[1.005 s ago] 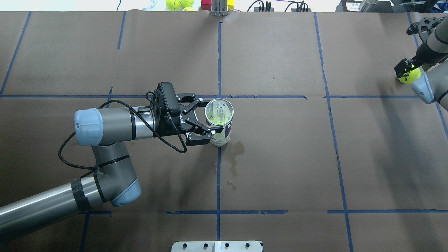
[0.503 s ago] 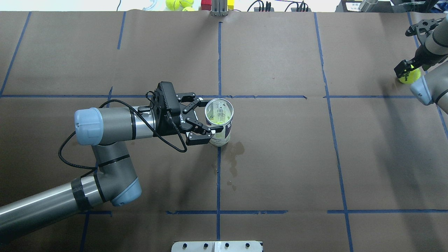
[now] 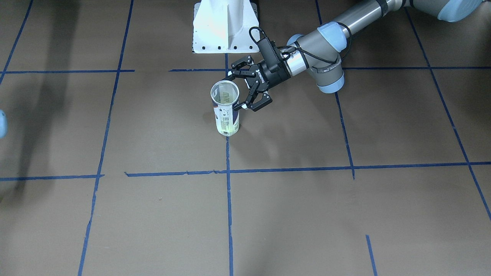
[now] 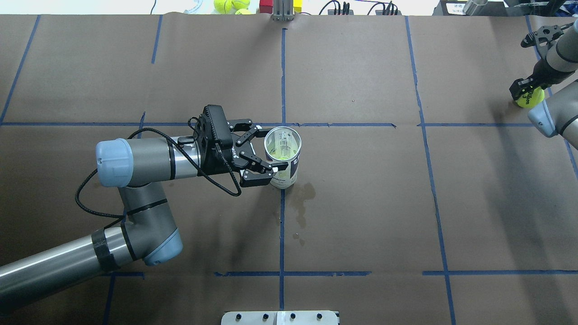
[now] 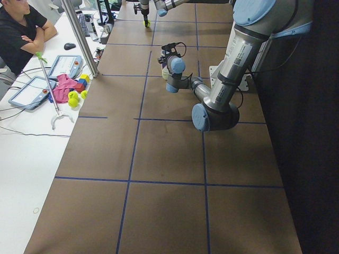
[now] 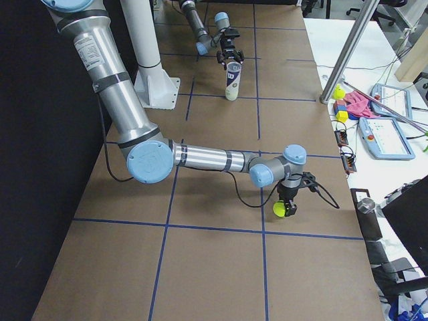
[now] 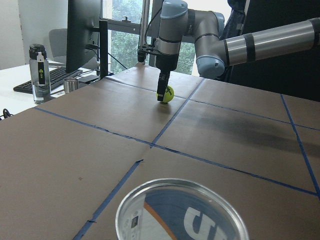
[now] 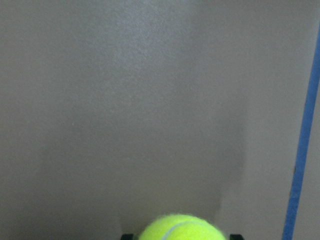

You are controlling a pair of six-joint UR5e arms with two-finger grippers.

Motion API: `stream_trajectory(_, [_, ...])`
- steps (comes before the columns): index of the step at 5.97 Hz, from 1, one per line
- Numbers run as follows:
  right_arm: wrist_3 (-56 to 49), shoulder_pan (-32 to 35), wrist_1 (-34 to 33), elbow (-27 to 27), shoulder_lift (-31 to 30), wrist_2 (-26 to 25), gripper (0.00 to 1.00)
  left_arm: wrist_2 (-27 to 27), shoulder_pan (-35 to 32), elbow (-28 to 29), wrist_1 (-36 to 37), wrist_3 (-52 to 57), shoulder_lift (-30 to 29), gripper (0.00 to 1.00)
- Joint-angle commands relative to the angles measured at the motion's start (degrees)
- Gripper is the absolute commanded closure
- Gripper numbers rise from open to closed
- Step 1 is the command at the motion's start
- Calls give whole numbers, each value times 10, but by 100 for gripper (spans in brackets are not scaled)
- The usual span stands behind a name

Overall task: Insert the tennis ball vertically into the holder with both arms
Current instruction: 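Lower the right gripper and grasp the second yellow tennis ball, then carry the second ball with the right gripper above the can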

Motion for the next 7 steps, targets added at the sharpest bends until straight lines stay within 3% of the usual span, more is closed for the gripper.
stream_trajectory(1, [27, 1, -7, 56, 1, 18, 100, 0, 0, 0, 0, 0, 0, 11])
stream_trajectory(2, [129, -1, -36, 112, 23, 54, 100, 0, 0, 0, 0, 0, 0, 11])
stream_trajectory(5, [530, -138, -199, 349, 109, 65, 100, 0, 0, 1, 1, 0, 0, 11])
stream_trajectory(6, [619, -177, -266, 396, 158, 64, 100, 0, -1, 1, 1, -1, 0, 11])
stream_trajectory(7, [683, -214, -273, 408, 208, 63, 100, 0, -1, 1, 1, -1, 0, 11])
